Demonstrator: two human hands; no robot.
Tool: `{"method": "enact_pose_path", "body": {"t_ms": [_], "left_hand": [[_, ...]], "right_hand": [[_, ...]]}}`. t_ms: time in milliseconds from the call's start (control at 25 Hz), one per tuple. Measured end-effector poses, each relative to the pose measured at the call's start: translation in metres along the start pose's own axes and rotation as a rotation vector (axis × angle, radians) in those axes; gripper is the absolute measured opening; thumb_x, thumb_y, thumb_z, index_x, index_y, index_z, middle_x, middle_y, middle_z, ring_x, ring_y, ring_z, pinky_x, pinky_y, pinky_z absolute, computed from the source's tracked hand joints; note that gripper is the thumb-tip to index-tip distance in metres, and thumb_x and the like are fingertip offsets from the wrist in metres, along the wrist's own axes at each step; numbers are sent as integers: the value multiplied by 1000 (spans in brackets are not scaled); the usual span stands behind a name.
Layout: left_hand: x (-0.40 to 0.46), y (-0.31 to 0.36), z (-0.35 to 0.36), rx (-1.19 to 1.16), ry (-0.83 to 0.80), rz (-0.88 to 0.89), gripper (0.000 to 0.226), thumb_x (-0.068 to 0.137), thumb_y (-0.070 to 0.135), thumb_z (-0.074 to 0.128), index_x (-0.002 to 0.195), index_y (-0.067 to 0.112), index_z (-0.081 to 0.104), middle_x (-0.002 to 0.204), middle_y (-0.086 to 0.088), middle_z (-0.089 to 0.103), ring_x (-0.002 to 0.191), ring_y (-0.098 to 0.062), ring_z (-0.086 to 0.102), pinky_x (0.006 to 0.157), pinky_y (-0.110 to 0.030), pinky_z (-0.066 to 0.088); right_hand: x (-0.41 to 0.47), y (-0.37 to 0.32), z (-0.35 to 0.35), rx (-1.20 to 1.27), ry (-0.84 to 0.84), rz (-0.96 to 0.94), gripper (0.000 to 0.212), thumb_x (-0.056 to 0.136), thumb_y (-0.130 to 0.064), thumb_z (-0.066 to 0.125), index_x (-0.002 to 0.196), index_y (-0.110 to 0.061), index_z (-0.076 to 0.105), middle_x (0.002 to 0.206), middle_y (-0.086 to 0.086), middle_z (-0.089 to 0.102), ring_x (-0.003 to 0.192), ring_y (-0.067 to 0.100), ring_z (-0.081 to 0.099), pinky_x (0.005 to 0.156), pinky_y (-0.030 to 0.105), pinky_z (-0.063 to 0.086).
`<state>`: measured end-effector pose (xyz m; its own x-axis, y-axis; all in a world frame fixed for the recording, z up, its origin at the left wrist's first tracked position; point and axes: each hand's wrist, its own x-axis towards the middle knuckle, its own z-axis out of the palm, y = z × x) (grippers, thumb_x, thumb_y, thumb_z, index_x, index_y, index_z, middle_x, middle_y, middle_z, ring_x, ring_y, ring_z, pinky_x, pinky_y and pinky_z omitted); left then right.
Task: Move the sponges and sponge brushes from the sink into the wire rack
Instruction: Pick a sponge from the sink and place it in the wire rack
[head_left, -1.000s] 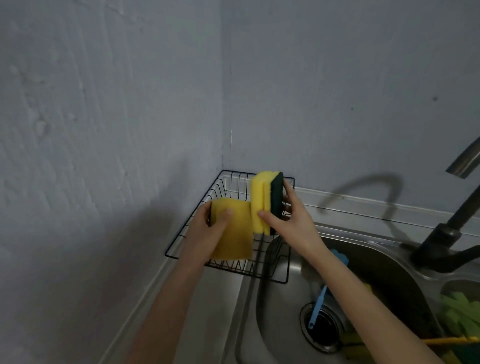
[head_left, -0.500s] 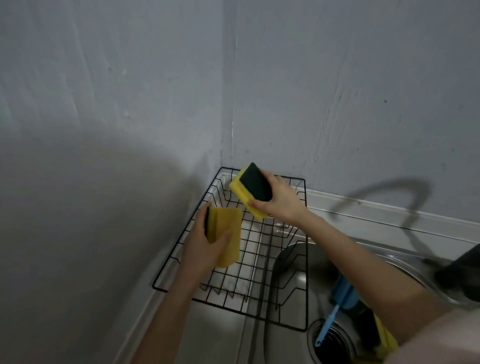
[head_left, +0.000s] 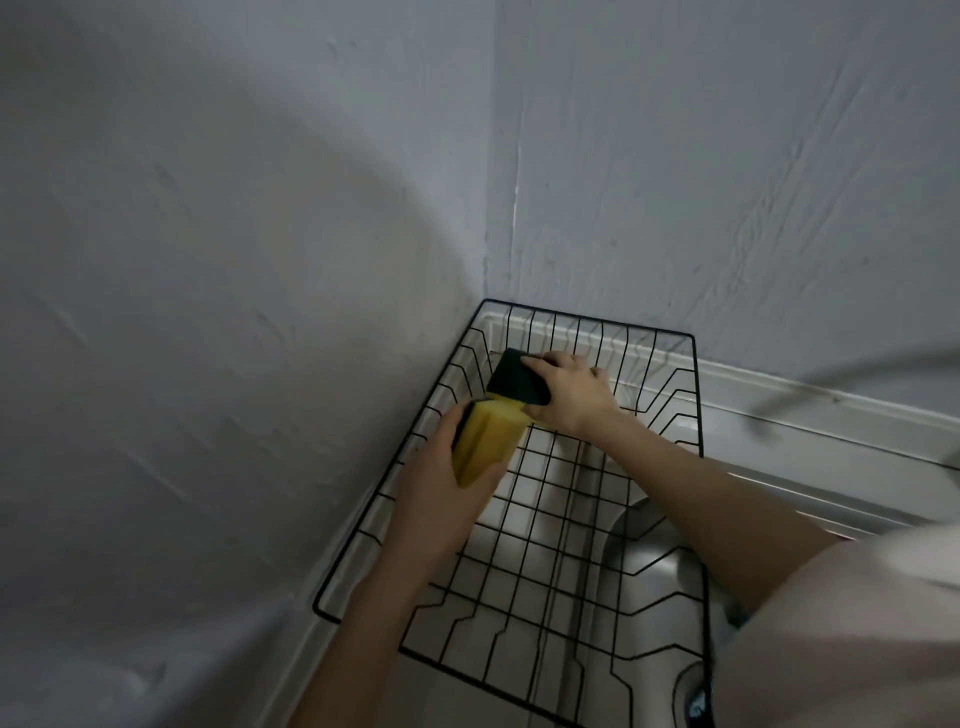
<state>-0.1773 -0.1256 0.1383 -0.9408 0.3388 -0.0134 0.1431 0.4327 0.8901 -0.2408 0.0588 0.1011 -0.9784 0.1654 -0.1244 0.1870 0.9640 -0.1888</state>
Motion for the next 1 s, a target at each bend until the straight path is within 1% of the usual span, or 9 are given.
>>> {"method": "enact_pose_path", "body": {"t_ms": [200,360,480,640,760,800,880,960,1000], "left_hand": [[6,-5,2,39,-29,43,62,82,16,62,136,25,32,113,17,39,102,0,38,69,2,30],[22,-10,11,238,-13,183,52,82,15,60,130,25,41,127,1,54,106,-11,48,90,-26,44],[32,-10,20,471,-64,232,53,85,16,56,133,29,37,134,2,52,121,-19,45,109,-38,31],[37,-13,26,587,-106,267,52,85,13,54,132,31,38,137,4,49,127,-16,40,113,-34,17],[38,-11,32,607,-129,342,53,85,10,53,131,32,39,141,8,45,131,-15,35,111,-31,15],[40,-11,36,626,-133,368,53,85,10,52,132,32,39,143,10,42,132,-13,33,111,-30,14],[45,-11,42,671,-126,393,52,88,11,49,134,33,36,147,10,38,135,-13,29,111,-31,12],[51,-17,47,703,-127,400,51,89,13,46,134,34,36,148,8,36,137,-14,26,113,-32,9],[53,-22,48,709,-135,401,50,90,13,46,134,34,37,148,6,36,138,-16,25,113,-33,8]], "right_hand": [[10,4,13,105,67,-48,67,86,-35,56,145,-22,26,153,7,27,140,27,24,115,42,23],[17,10,17,103,63,-87,65,88,-36,53,145,-19,27,154,7,25,142,26,21,117,42,24],[18,16,5,220,-55,-135,64,90,-31,52,145,-13,25,155,11,23,142,27,22,117,36,21],[9,25,-10,501,25,-109,43,97,-20,39,139,-13,40,150,8,36,136,25,35,110,26,28],[-5,27,-16,627,183,-36,34,96,-11,38,125,-7,56,133,14,54,120,24,51,80,4,38],[-12,27,-17,667,204,14,33,95,-11,39,122,-5,57,129,15,57,115,25,54,74,5,39],[-25,24,-16,733,152,171,32,95,-16,40,121,-3,54,119,17,61,112,29,58,82,20,46],[-42,19,-14,903,-59,338,33,96,-23,40,122,-3,49,102,14,62,103,32,64,82,35,54],[-49,15,-13,1026,-178,389,34,96,-23,39,124,-4,46,94,9,61,93,28,66,76,33,55]]}}
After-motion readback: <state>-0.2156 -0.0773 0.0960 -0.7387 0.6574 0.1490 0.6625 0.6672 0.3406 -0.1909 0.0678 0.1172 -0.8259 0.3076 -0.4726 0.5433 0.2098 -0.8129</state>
